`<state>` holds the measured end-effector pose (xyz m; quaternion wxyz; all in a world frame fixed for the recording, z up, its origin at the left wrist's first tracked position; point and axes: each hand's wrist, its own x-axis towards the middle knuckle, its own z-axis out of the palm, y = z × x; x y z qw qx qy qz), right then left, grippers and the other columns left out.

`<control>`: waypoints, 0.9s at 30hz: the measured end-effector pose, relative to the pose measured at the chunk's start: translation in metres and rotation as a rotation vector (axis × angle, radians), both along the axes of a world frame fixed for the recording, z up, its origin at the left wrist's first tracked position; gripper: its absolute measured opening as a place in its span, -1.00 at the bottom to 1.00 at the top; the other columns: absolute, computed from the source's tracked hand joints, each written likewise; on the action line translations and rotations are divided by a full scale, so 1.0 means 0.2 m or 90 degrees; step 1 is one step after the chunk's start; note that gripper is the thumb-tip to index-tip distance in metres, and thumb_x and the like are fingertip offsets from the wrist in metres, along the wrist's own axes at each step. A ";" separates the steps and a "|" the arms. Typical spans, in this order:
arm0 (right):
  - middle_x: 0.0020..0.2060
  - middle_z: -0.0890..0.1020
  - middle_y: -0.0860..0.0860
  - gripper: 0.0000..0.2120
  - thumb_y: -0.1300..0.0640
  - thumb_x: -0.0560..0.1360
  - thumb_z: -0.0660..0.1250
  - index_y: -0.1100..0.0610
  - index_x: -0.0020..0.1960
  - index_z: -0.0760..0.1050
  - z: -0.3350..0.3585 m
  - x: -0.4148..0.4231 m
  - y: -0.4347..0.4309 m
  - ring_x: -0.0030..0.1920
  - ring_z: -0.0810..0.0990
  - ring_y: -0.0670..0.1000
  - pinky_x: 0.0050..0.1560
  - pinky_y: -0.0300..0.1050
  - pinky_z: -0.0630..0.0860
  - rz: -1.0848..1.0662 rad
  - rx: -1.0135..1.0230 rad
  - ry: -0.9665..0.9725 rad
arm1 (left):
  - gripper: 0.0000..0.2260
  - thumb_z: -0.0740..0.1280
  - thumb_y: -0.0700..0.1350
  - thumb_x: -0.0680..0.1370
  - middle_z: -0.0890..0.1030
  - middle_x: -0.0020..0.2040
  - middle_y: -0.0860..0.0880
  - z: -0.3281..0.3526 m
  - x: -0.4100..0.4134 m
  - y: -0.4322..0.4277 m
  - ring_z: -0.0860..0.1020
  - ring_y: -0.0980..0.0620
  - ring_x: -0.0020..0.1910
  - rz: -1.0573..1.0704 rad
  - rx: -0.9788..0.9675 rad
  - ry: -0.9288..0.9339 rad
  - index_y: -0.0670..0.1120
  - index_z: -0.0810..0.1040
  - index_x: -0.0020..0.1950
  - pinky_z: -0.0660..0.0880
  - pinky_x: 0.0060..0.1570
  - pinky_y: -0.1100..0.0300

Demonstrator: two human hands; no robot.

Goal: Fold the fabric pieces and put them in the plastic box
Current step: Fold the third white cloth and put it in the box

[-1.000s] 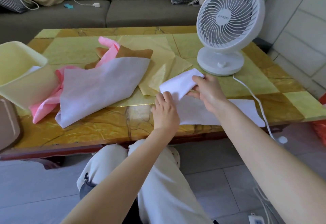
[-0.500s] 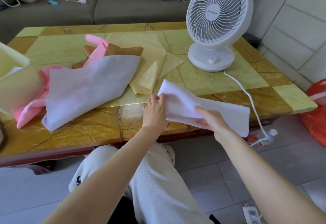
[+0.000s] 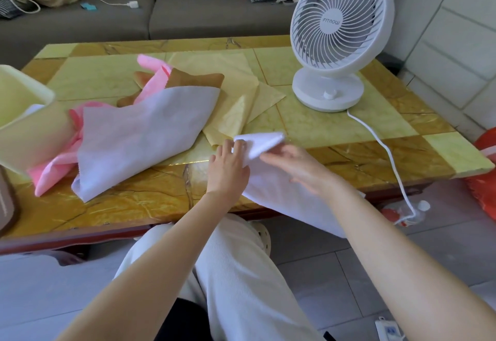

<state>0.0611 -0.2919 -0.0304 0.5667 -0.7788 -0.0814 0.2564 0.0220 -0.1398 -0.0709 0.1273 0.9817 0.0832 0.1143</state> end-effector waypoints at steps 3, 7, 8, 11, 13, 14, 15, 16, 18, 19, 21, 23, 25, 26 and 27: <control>0.34 0.44 0.00 -0.51 -0.05 0.53 0.28 0.13 0.39 0.34 -0.11 -0.03 -0.01 0.35 0.39 0.00 0.21 -0.17 0.34 0.110 -0.291 -0.103 | -0.68 0.23 -0.15 0.50 0.50 0.13 -0.05 0.05 0.05 0.00 0.48 -0.10 0.09 0.025 -0.098 -0.045 -0.06 0.38 0.26 0.35 -0.01 0.11; 0.43 0.28 0.06 -0.48 -0.11 0.59 0.13 0.12 0.46 0.20 -0.21 -0.02 -0.02 0.44 0.20 0.15 0.36 0.29 0.18 0.103 -0.435 -0.136 | -0.81 0.19 -0.21 0.49 0.56 -0.01 -0.07 0.15 0.09 0.03 0.53 -0.15 -0.14 0.049 -0.170 -0.095 -0.11 0.45 0.09 0.35 -0.27 0.12; 0.46 0.22 0.02 -0.49 -0.11 0.59 0.09 0.09 0.47 0.17 -0.22 0.01 -0.02 0.47 0.12 0.14 0.36 0.35 0.12 0.105 -0.465 -0.144 | -0.82 0.18 -0.22 0.49 0.57 -0.05 -0.07 0.18 0.09 0.06 0.53 -0.16 -0.18 0.060 -0.177 -0.103 -0.11 0.45 0.07 0.36 -0.30 0.11; 0.50 0.12 -0.10 -0.51 -0.07 0.60 0.06 0.02 0.49 0.11 -0.22 0.12 -0.01 0.51 -0.02 0.08 0.38 0.39 0.00 0.141 -0.523 -0.197 | -0.85 0.19 -0.21 0.46 0.58 -0.19 -0.07 0.21 0.05 0.15 0.51 -0.17 -0.22 0.090 -0.173 -0.104 -0.10 0.42 0.02 0.38 -0.31 0.10; 0.49 0.12 -0.10 -0.50 -0.03 0.59 0.11 0.00 0.50 0.11 -0.24 0.17 0.04 0.52 -0.03 0.04 0.40 0.39 -0.07 0.181 -0.496 -0.239 | -0.88 0.20 -0.22 0.46 0.57 -0.18 -0.07 0.20 0.00 0.22 0.49 -0.16 -0.21 0.106 -0.155 -0.095 -0.11 0.40 -0.02 0.37 -0.31 0.09; 0.49 0.14 -0.09 -0.49 -0.01 0.59 0.14 0.01 0.50 0.12 -0.24 0.19 0.09 0.52 -0.02 0.03 0.41 0.38 -0.11 0.207 -0.483 -0.255 | -0.89 0.20 -0.23 0.46 0.55 -0.14 -0.07 0.19 -0.03 0.26 0.47 -0.14 -0.19 0.110 -0.147 -0.094 -0.11 0.39 -0.03 0.34 -0.30 0.10; 0.48 0.18 -0.08 -0.50 0.02 0.58 0.16 0.01 0.49 0.14 -0.24 0.21 0.15 0.51 -0.01 0.02 0.41 0.37 -0.13 0.237 -0.464 -0.270 | -0.89 0.20 -0.25 0.46 0.52 -0.10 -0.07 0.18 -0.06 0.30 0.44 -0.11 -0.17 0.115 -0.140 -0.092 -0.12 0.39 -0.03 0.30 -0.29 0.11; 0.45 0.22 -0.06 -0.52 0.05 0.57 0.17 0.00 0.47 0.18 -0.24 0.22 0.19 0.50 0.02 0.02 0.41 0.35 -0.13 0.263 -0.448 -0.282 | -0.88 0.20 -0.27 0.47 0.49 -0.07 -0.07 0.17 -0.07 0.34 0.42 -0.09 -0.14 0.113 -0.133 -0.089 -0.13 0.39 -0.02 0.27 -0.27 0.12; 0.35 0.35 -0.01 -0.65 0.13 0.56 0.18 0.02 0.33 0.34 -0.24 0.22 0.30 0.44 0.16 0.05 0.41 0.26 -0.01 0.310 -0.412 -0.312 | -0.86 0.19 -0.28 0.49 0.45 -0.02 -0.08 0.15 -0.11 0.41 0.42 -0.09 -0.09 0.109 -0.106 -0.077 -0.14 0.41 0.03 0.27 -0.27 0.13; 0.23 0.44 0.04 -0.77 0.18 0.55 0.15 0.05 0.17 0.45 -0.24 0.22 0.34 0.36 0.30 0.10 0.36 0.18 0.15 0.300 -0.384 -0.316 | -0.85 0.19 -0.29 0.50 0.44 -0.01 -0.08 0.14 -0.13 0.43 0.42 -0.10 -0.08 0.101 -0.088 -0.072 -0.14 0.41 0.04 0.29 -0.27 0.12; -0.04 0.55 0.13 -0.78 0.20 0.57 0.08 0.18 -0.12 0.48 -0.22 0.20 0.41 0.07 0.50 0.18 0.06 0.03 0.38 0.182 -0.292 -0.256 | -0.85 0.20 -0.29 0.50 0.44 -0.02 -0.08 0.12 -0.14 0.45 0.42 -0.10 -0.08 0.075 -0.052 -0.064 -0.14 0.41 0.04 0.29 -0.25 0.14; -0.10 0.57 0.12 -0.63 0.03 0.61 0.02 0.22 -0.08 0.50 -0.16 0.17 0.45 -0.04 0.53 0.13 0.01 -0.03 0.43 0.040 -0.148 -0.083 | -0.85 0.22 -0.28 0.49 0.44 -0.04 -0.07 0.09 -0.16 0.45 0.41 -0.09 -0.07 0.047 -0.022 -0.057 -0.14 0.41 0.03 0.29 -0.20 0.14; -0.02 0.61 0.09 -0.47 -0.20 0.58 0.00 0.20 0.07 0.53 -0.12 0.17 0.46 0.01 0.58 0.11 0.08 -0.01 0.50 -0.028 -0.058 0.090 | -0.85 0.23 -0.27 0.47 0.44 -0.04 -0.06 0.06 -0.16 0.42 0.41 -0.09 -0.05 0.022 0.008 -0.039 -0.13 0.41 0.02 0.30 -0.12 0.14; -0.03 0.61 0.08 -0.46 -0.24 0.56 0.05 0.19 0.09 0.53 -0.10 0.16 0.45 0.01 0.59 0.09 0.05 -0.04 0.52 -0.032 -0.055 0.122 | -0.83 0.24 -0.27 0.46 0.44 -0.03 -0.06 0.05 -0.16 0.40 0.40 -0.09 -0.04 0.009 0.020 -0.032 -0.13 0.41 0.03 0.29 -0.09 0.13; -0.07 0.60 0.07 -0.54 -0.21 0.55 0.14 0.18 0.06 0.52 -0.09 0.15 0.44 -0.03 0.58 0.08 -0.01 -0.06 0.51 -0.030 -0.060 0.111 | -0.82 0.25 -0.27 0.44 0.43 -0.01 -0.07 0.03 -0.16 0.39 0.40 -0.10 -0.02 -0.002 0.030 -0.025 -0.13 0.42 0.03 0.29 -0.07 0.13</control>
